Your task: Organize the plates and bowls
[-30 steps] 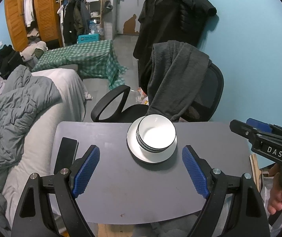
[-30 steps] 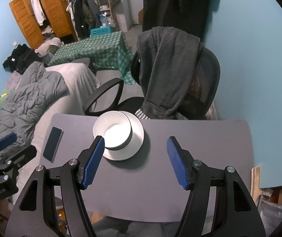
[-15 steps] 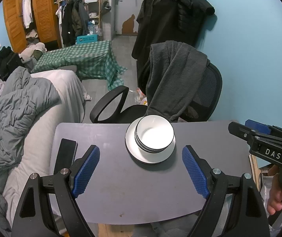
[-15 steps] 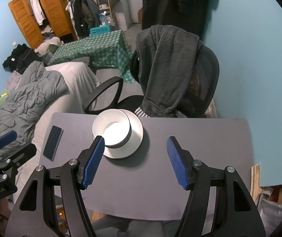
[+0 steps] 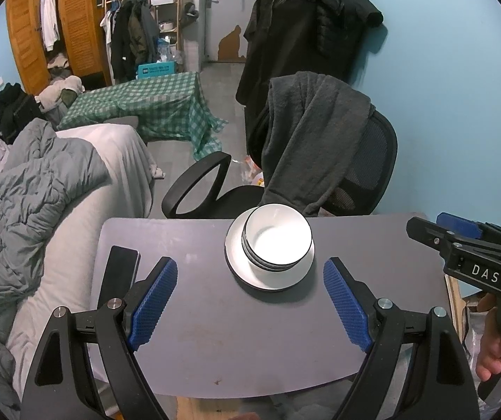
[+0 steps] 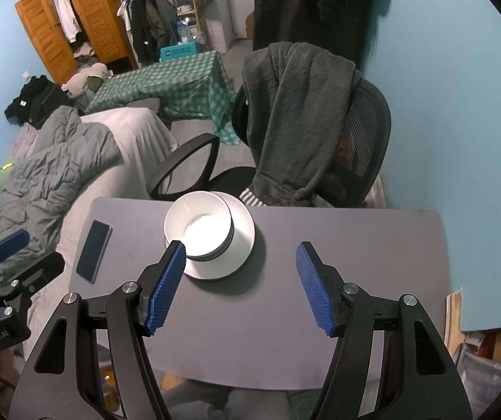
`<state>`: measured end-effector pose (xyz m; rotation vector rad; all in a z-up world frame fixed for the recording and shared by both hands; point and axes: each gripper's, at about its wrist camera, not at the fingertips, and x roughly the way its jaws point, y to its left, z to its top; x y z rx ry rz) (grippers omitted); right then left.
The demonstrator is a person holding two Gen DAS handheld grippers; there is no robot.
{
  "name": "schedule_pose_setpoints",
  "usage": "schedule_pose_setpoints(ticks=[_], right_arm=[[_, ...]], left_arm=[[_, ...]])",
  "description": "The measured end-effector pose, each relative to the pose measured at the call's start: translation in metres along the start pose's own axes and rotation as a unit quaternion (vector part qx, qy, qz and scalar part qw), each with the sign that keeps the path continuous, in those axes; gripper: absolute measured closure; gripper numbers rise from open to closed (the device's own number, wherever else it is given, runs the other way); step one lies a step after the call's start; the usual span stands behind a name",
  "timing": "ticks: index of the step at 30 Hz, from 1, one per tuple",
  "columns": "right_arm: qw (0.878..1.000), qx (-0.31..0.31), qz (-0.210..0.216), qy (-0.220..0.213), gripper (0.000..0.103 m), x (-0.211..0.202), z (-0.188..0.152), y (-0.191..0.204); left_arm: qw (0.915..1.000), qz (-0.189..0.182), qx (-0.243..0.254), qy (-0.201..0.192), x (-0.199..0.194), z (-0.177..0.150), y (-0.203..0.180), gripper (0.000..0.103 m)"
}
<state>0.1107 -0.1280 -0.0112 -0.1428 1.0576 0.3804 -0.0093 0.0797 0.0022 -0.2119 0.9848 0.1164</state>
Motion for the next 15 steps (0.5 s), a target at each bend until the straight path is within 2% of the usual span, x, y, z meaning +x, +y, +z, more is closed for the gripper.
schedule_pose_setpoints(ticks=[15], right_arm=[[1.000,0.001,0.000,0.001,0.039,0.0004,0.0006,0.0000]], left_arm=[[1.0000,0.003,0.000,0.002,0.0010,0.0010,0.0081,0.016]])
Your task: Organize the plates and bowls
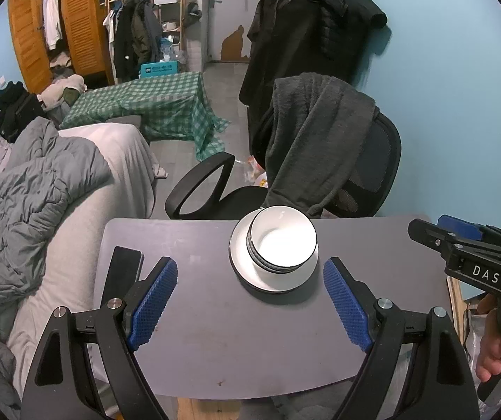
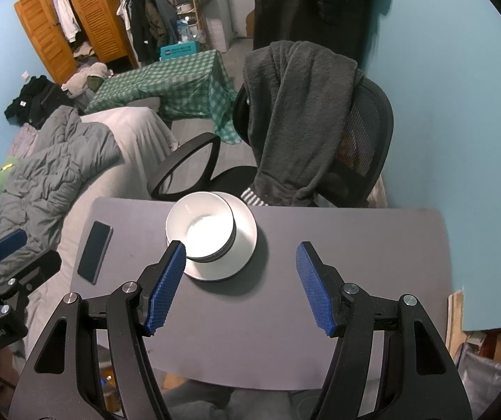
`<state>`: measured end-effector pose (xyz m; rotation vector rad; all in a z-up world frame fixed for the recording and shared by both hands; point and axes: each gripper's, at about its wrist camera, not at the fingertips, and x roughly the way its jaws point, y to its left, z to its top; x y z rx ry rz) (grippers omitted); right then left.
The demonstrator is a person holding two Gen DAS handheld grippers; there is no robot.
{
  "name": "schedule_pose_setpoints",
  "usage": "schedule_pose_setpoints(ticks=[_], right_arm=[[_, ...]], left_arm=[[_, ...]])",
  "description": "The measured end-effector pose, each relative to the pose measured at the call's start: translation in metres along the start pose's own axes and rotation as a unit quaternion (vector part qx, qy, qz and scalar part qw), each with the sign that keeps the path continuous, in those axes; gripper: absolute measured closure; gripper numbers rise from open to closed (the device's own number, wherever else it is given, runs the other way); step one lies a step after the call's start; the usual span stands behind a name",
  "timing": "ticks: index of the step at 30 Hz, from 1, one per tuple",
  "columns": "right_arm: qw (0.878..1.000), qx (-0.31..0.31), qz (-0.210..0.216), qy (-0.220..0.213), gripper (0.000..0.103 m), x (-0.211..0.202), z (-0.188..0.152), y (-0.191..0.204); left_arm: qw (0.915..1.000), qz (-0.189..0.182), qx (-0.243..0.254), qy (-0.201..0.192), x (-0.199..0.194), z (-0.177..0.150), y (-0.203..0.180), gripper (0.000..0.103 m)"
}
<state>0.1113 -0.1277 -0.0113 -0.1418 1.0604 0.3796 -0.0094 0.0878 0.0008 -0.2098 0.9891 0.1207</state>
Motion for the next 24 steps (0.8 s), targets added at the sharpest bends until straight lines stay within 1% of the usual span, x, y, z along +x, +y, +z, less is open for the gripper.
schedule_pose_setpoints(ticks=[13,17,24], right_arm=[[1.000,0.002,-0.002,0.004,0.039,0.002,0.001,0.005],[1.000,0.002,-0.002,0.003,0.039,0.002,0.001,0.004],[1.000,0.003,0.000,0.002,0.039,0.005,0.007,0.016]], left_arm=[[1.0000,-0.004,-0.005,0.006,0.004,0.005,0.005,0.016],[1.0000,-0.004,-0.002,0.004,0.005,0.007,0.008,0.016],[1.0000,0.003,0.002,-0.002,0.004,0.013,0.018,0.016]])
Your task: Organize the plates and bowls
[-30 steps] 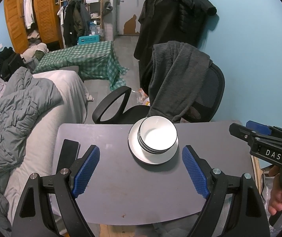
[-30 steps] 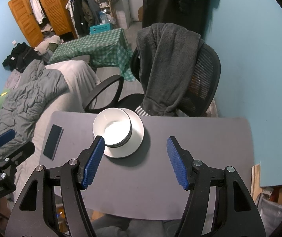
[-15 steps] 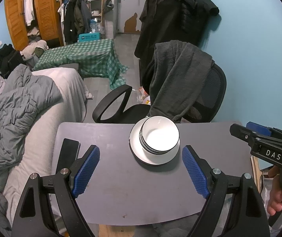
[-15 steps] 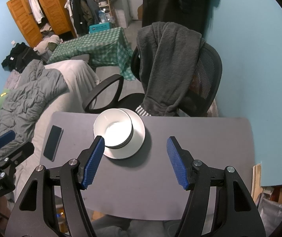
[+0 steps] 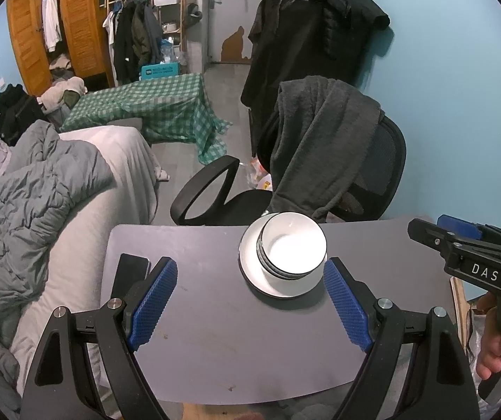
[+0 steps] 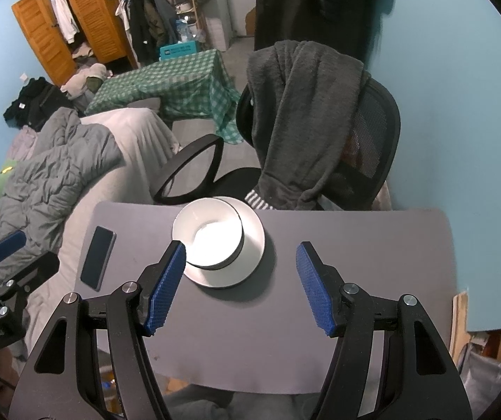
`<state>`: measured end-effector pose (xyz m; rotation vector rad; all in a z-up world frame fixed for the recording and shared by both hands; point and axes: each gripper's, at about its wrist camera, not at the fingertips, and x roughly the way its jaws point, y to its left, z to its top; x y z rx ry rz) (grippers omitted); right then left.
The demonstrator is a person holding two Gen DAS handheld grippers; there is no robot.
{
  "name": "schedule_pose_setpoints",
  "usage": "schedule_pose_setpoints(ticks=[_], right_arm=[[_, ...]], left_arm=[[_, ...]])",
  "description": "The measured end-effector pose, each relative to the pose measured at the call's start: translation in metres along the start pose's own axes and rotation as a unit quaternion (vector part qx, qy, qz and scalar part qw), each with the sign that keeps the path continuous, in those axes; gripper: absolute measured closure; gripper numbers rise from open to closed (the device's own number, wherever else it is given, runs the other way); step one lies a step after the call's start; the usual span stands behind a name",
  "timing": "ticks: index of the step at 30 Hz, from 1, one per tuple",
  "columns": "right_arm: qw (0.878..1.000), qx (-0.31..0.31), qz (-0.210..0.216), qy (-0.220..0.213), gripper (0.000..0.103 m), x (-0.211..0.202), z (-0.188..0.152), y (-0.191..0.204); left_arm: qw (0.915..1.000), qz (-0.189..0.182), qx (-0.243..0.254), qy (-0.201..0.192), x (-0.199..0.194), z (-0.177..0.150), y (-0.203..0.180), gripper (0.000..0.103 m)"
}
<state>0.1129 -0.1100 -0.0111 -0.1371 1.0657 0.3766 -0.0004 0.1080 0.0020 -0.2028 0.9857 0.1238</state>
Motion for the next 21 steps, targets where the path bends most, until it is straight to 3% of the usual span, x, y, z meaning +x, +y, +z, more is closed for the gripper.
schedule_pose_setpoints(ticks=[21], right_arm=[[1.000,0.001,0.001,0.001,0.039,0.0014,0.0037,0.0052]], left_arm=[[1.0000,0.001,-0.005,0.006,0.0010,0.0006,0.0051,0.016]])
